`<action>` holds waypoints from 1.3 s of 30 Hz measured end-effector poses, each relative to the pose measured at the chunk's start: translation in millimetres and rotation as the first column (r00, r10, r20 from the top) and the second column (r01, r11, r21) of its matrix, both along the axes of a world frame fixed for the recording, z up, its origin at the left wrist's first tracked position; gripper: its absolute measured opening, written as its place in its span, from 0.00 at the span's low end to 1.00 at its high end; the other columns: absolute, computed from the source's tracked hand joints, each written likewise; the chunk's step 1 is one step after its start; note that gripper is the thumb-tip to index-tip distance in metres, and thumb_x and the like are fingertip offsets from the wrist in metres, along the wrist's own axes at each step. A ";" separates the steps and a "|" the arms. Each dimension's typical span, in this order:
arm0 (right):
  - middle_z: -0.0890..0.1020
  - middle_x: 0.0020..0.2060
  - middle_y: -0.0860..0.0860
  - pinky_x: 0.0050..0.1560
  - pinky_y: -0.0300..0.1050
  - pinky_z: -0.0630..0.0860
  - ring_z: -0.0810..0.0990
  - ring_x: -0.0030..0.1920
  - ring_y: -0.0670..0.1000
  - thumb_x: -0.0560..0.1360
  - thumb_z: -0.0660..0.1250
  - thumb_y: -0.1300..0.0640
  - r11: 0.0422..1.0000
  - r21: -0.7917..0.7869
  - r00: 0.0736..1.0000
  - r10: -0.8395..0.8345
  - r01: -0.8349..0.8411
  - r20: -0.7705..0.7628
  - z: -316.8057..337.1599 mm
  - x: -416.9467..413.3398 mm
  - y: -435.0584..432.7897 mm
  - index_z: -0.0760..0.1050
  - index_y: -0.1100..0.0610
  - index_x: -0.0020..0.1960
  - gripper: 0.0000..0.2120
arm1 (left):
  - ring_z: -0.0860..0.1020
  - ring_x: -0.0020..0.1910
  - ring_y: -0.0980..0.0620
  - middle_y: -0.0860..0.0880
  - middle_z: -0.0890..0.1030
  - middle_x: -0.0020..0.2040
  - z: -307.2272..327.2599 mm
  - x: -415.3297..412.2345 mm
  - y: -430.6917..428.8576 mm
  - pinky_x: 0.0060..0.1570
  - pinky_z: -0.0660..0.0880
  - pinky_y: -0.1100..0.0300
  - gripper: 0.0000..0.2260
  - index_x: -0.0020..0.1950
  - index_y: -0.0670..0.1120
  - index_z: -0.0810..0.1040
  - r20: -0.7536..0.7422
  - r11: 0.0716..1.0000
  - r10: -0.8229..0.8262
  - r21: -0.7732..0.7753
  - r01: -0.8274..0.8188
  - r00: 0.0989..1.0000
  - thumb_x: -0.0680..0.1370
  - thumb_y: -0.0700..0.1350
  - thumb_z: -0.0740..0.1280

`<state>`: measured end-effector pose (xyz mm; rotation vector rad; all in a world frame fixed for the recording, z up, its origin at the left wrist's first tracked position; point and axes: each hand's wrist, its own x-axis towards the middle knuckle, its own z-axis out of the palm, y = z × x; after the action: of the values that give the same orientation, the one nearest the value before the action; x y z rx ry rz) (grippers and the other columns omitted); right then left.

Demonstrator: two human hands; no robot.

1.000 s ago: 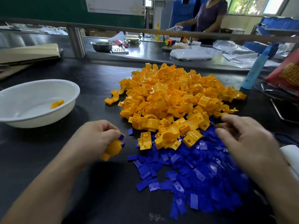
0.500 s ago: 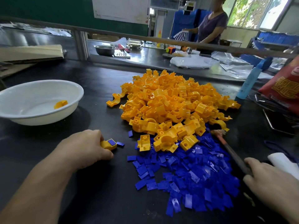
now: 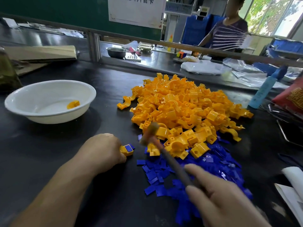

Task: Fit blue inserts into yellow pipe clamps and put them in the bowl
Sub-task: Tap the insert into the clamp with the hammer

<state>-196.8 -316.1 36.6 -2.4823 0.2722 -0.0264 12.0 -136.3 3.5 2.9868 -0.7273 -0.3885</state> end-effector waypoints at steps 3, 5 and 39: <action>0.75 0.48 0.31 0.52 0.25 0.68 0.71 0.53 0.31 0.78 0.58 0.43 0.996 -0.090 0.999 -0.001 0.005 0.044 -5.0 7.2 18.3 0.54 0.24 0.56 0.17 | 0.77 0.41 0.54 0.51 0.78 0.41 -0.2 1.4 2.0 0.37 0.72 0.59 0.13 0.49 0.51 0.82 -0.013 0.999 0.013 -0.053 -0.014 1.000 0.73 0.59 0.69; 0.72 0.50 0.30 0.53 0.23 0.66 0.69 0.54 0.29 0.79 0.57 0.43 0.993 -0.120 0.996 0.008 0.003 0.086 -13.6 10.7 23.8 0.50 0.24 0.61 0.21 | 0.76 0.40 0.54 0.51 0.78 0.40 -0.9 2.5 2.9 0.33 0.69 0.60 0.12 0.48 0.52 0.82 -0.023 0.998 0.016 -0.065 -0.017 1.000 0.73 0.59 0.69; 0.75 0.47 0.48 0.41 0.57 0.79 0.78 0.42 0.52 0.74 0.61 0.51 0.708 -0.313 0.774 -0.588 0.633 0.235 -46.2 7.7 -124.5 0.60 0.38 0.65 0.22 | 0.77 0.46 0.54 0.51 0.80 0.46 -0.5 5.7 5.8 0.48 0.77 0.55 0.15 0.53 0.51 0.81 -0.109 0.994 0.072 -0.079 -0.081 0.991 0.74 0.60 0.68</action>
<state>-189.1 -440.6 -9.7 -2.6234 1.1341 -0.5555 17.7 -130.5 3.0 2.8797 -0.6018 -0.4956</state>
